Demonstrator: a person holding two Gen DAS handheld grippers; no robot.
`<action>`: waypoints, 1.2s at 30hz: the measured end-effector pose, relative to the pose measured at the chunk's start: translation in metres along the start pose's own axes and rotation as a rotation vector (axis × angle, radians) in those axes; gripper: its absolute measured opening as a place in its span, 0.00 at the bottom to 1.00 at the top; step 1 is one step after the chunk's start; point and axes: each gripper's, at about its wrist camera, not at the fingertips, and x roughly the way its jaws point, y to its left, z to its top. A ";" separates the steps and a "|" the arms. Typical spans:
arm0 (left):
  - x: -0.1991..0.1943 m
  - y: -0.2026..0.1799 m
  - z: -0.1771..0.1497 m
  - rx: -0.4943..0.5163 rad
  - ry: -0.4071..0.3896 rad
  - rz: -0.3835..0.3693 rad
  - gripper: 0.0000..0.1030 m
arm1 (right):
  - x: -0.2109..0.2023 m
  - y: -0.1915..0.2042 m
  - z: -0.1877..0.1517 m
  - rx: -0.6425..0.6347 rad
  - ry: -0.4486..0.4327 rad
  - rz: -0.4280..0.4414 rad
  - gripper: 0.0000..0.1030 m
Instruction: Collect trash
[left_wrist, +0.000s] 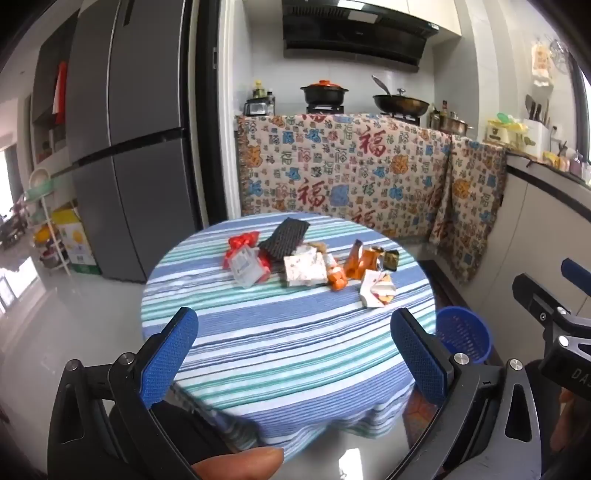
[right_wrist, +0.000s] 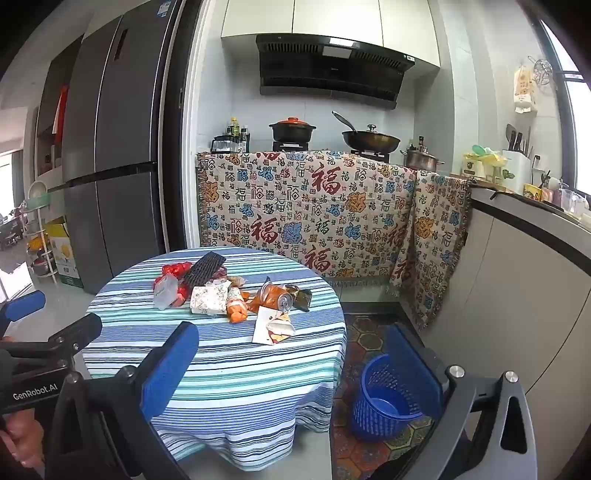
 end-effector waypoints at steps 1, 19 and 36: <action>0.001 0.002 0.000 -0.036 0.012 -0.028 1.00 | 0.000 0.000 0.000 -0.002 -0.007 0.001 1.00; 0.004 -0.001 -0.004 -0.029 0.025 -0.026 1.00 | -0.001 -0.003 0.000 -0.004 0.005 0.003 1.00; 0.006 -0.005 -0.006 -0.028 0.033 -0.030 1.00 | 0.004 -0.006 -0.002 -0.001 0.008 0.001 1.00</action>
